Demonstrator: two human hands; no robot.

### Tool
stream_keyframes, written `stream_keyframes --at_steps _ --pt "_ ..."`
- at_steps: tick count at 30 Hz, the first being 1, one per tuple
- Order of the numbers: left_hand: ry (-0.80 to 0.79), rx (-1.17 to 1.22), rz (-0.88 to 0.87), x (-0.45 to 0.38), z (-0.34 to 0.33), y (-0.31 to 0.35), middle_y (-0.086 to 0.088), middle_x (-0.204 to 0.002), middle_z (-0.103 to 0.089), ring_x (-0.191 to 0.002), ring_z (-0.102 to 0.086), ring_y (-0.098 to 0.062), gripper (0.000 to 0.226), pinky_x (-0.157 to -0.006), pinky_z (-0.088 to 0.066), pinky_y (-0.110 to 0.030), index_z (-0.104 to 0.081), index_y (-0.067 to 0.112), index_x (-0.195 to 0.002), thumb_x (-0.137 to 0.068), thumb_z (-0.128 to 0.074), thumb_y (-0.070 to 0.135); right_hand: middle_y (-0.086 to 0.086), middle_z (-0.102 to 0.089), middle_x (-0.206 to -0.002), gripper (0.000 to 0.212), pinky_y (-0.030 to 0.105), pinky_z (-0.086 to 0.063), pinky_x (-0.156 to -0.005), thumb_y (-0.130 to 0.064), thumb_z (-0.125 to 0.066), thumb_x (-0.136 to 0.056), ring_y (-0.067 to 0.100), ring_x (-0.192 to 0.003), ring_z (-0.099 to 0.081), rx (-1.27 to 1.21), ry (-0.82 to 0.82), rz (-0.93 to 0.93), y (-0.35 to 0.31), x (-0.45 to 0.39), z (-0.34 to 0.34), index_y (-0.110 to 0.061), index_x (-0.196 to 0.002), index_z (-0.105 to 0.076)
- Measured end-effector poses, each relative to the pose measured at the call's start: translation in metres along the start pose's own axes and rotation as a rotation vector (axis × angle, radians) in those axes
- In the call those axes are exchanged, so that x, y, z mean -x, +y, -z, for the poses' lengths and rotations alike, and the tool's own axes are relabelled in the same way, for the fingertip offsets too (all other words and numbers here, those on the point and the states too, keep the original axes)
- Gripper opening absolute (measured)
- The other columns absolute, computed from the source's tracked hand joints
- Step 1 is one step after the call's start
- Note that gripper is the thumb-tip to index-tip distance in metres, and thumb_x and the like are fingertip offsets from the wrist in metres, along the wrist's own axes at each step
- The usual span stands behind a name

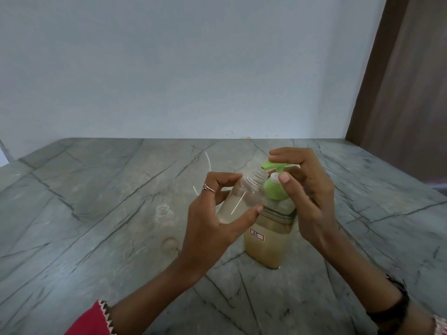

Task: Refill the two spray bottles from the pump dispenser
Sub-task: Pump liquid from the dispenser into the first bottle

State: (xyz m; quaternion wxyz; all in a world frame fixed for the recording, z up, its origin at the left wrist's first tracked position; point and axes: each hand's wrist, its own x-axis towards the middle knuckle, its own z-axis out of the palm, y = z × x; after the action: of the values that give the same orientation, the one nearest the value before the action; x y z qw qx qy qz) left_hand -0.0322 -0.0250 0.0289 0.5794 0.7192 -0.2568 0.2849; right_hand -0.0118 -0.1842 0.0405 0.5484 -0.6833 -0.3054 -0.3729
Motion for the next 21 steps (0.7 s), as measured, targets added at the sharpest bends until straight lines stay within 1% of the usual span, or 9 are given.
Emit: stream_keyframes --at_steps 1,5,7,10,13,16,18,20,21 --pt "0.002 0.006 0.009 0.001 0.0 0.0 0.019 -0.109 -0.06 -0.095 -0.063 0.002 0.043 -0.071 -0.048 -0.008 -0.05 0.035 -0.101 -0.064 -0.072 0.04 0.008 -0.059 -0.107 0.019 0.037 -0.053 -0.076 -0.024 -0.048 -0.089 0.016 -0.094 -0.064 -0.012 0.006 -0.008 0.001 0.0 0.0 -0.02 -0.104 -0.058" --pt "0.027 0.051 0.05 0.001 -0.002 -0.002 0.017 -0.107 -0.06 -0.096 -0.064 -0.003 0.046 -0.067 -0.05 -0.01 -0.049 0.036 -0.101 -0.062 -0.074 0.041 0.003 -0.056 -0.112 0.022 0.045 -0.054 -0.075 -0.027 -0.053 -0.088 0.028 -0.095 -0.063 0.019 0.024 -0.002 0.008 0.005 -0.005 -0.021 -0.109 -0.056" --pt "0.043 0.069 0.056 0.0 -0.002 -0.003 0.017 -0.107 -0.059 -0.097 -0.064 -0.006 0.046 -0.065 -0.05 -0.01 -0.048 0.036 -0.101 -0.062 -0.074 0.041 0.0 -0.055 -0.113 0.026 0.041 -0.055 -0.075 -0.029 -0.058 -0.085 0.023 -0.097 -0.062 0.087 0.019 0.016 0.008 0.005 -0.005 -0.02 -0.11 -0.054" --pt "0.059 0.103 0.068 -0.002 -0.001 -0.006 0.017 -0.105 -0.06 -0.097 -0.066 -0.013 0.045 -0.067 -0.054 -0.017 -0.048 0.044 -0.098 -0.062 -0.075 0.04 0.002 -0.055 -0.11 0.029 0.034 -0.055 -0.073 -0.027 -0.064 -0.083 0.017 -0.098 -0.061 0.18 0.021 0.07 0.008 0.001 -0.003 -0.018 -0.109 -0.053" --pt "0.063 0.134 0.096 -0.003 -0.001 -0.009 0.014 -0.104 -0.062 -0.095 -0.068 -0.016 0.045 -0.07 -0.056 -0.024 -0.048 0.044 -0.096 -0.061 -0.076 0.039 0.002 -0.055 -0.111 0.033 0.028 -0.054 -0.075 -0.028 -0.067 -0.081 0.016 -0.099 -0.061 0.225 0.026 0.098 0.008 0.0 -0.003 -0.026 -0.11 -0.052" --pt "0.059 0.149 0.109 -0.004 -0.002 -0.011 0.016 -0.105 -0.062 -0.093 -0.069 -0.013 0.047 -0.069 -0.056 -0.021 -0.047 0.038 -0.098 -0.06 -0.075 0.039 -0.002 -0.054 -0.111 0.035 0.02 -0.051 -0.075 -0.031 -0.068 -0.081 0.007 -0.1 -0.059 0.287 0.041 0.117 0.01 0.0 -0.003 -0.029 -0.112 -0.05" --pt "0.05 0.157 0.121 -0.004 -0.003 -0.014 0.015 -0.105 -0.063 -0.092 -0.069 -0.012 0.047 -0.071 -0.056 -0.021 -0.047 0.04 -0.097 -0.061 -0.077 0.037 -0.003 -0.054 -0.111 0.034 0.016 -0.05 -0.074 -0.032 -0.068 -0.081 0.003 -0.098 -0.057 0.33 0.061 0.124 0.012 0.0 -0.003 -0.027 -0.111 -0.051" --pt "0.045 0.153 0.142 -0.003 -0.004 -0.016 0.014 -0.105 -0.063 -0.09 -0.07 -0.013 0.048 -0.071 -0.056 -0.022 -0.047 0.043 -0.094 -0.061 -0.081 0.032 -0.003 -0.054 -0.111 0.033 0.016 -0.051 -0.071 -0.034 -0.067 -0.082 0.0 -0.096 -0.056 0.389 0.083 0.117 0.014 -0.001 -0.003 -0.027 -0.11 -0.052" --pt "0.044 0.148 0.153 -0.002 -0.005 -0.017 0.014 -0.105 -0.063 -0.089 -0.07 -0.013 0.049 -0.071 -0.056 -0.022 -0.047 0.041 -0.094 -0.061 -0.081 0.029 -0.003 -0.054 -0.111 0.032 0.018 -0.052 -0.069 -0.036 -0.067 -0.082 0.0 -0.095 -0.055 0.417 0.092 0.108 0.015 -0.002 -0.002 -0.028 -0.109 -0.052"
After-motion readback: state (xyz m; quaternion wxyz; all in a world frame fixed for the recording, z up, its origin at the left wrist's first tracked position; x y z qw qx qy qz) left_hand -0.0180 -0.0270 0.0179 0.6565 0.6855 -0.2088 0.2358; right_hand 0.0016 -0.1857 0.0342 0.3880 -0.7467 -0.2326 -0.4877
